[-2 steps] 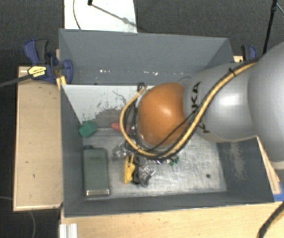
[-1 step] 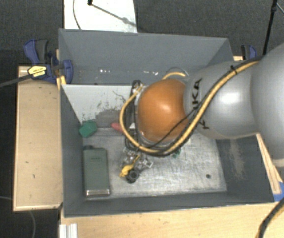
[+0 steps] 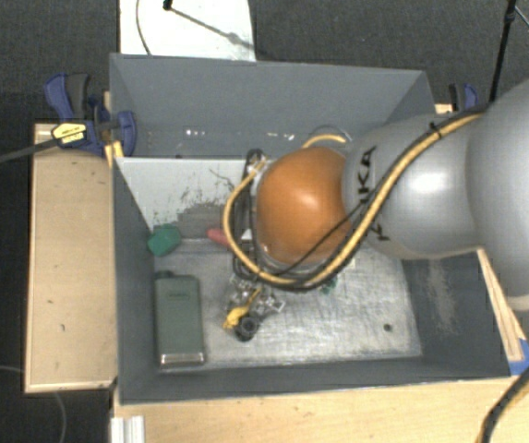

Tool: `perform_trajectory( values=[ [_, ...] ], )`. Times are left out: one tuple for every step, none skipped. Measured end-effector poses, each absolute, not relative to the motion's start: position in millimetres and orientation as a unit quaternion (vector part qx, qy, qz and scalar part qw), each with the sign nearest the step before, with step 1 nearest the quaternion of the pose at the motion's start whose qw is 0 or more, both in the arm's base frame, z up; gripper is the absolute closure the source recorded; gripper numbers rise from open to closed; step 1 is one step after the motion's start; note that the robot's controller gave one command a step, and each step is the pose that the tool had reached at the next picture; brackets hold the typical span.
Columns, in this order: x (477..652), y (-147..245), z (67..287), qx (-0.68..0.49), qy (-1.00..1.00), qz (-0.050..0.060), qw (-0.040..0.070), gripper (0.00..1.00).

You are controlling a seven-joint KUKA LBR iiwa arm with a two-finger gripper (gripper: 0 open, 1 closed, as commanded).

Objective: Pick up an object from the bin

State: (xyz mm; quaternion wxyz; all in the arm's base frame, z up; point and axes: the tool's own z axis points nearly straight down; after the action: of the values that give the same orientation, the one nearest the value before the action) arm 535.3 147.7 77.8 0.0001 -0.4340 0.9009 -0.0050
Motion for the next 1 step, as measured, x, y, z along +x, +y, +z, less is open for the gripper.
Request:
perform_trajectory(
  values=[
    [534.1, 147.6, 81.4, -0.434, 0.901, -0.004, 0.000, 1.00]
  ],
)
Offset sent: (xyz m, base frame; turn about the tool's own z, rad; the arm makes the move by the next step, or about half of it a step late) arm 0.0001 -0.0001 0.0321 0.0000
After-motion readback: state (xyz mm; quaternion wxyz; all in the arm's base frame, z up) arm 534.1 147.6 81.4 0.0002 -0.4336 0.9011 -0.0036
